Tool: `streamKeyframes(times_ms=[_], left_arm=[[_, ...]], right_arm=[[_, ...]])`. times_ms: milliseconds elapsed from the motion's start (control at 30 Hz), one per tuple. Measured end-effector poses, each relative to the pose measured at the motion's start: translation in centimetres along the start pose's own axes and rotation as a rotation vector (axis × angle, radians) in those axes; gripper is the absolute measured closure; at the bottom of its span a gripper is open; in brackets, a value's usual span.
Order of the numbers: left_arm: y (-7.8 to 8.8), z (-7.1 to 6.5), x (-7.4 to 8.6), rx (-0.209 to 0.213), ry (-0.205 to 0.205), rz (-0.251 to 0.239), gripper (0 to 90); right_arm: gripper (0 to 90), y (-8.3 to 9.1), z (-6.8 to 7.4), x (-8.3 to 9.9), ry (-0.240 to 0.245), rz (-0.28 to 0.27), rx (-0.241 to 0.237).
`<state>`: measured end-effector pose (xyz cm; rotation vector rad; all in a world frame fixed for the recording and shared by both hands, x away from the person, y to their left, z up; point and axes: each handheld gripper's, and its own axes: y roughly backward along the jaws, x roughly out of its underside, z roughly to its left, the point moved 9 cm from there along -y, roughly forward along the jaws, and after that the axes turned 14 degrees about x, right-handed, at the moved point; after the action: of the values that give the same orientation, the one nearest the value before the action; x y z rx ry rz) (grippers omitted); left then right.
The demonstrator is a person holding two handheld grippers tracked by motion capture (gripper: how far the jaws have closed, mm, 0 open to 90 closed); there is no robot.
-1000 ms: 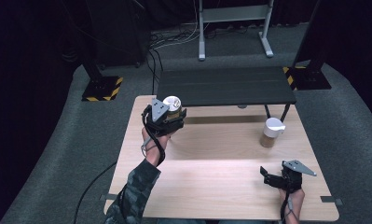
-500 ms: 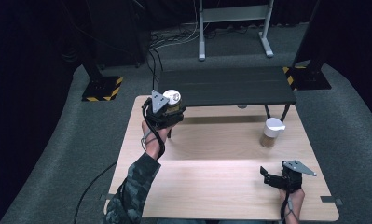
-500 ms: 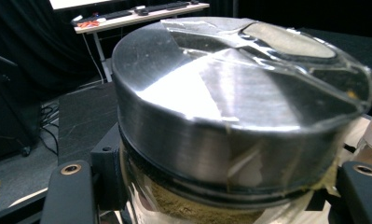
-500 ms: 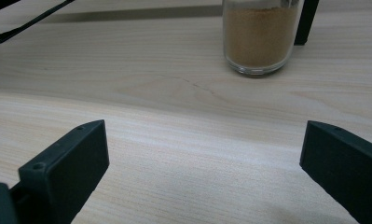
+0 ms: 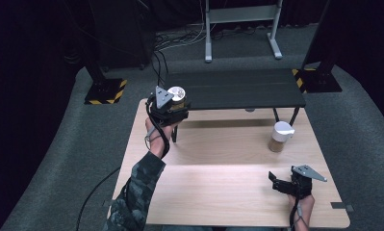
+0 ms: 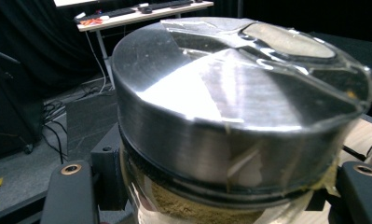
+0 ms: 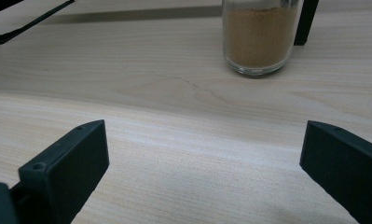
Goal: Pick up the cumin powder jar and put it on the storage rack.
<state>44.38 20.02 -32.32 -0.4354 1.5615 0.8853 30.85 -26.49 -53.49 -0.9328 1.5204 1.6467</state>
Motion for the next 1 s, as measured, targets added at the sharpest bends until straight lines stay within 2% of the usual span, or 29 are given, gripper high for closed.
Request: streamKeyframes(times_ms=[233,367,700,767,1000], left_arm=[[-0.4,0.3,-0.7,-0.008,0.002,-0.002,29.8],[-0.9,0.7,-0.9,-0.014,0.024,-0.014,29.8],[-2.1,1.4,-1.5,-0.027,0.039,-0.001,29.8],[-2.4,1.9,-1.6,-0.024,0.063,-0.005,29.8],[-3.3,2.5,-1.8,-0.027,0.084,0.007,29.8]], right_arm=[[0.0,0.0,0.0,0.0,0.0,0.0,-0.002],[0.0,0.0,0.0,0.0,0.0,0.0,-0.002],[0.0,0.0,-0.1,0.0,-0.002,-0.001,-0.004],[0.0,0.0,-0.1,0.0,-0.003,-0.001,-0.005],[0.0,0.0,-0.1,0.0,-0.002,0.0,-0.006]])
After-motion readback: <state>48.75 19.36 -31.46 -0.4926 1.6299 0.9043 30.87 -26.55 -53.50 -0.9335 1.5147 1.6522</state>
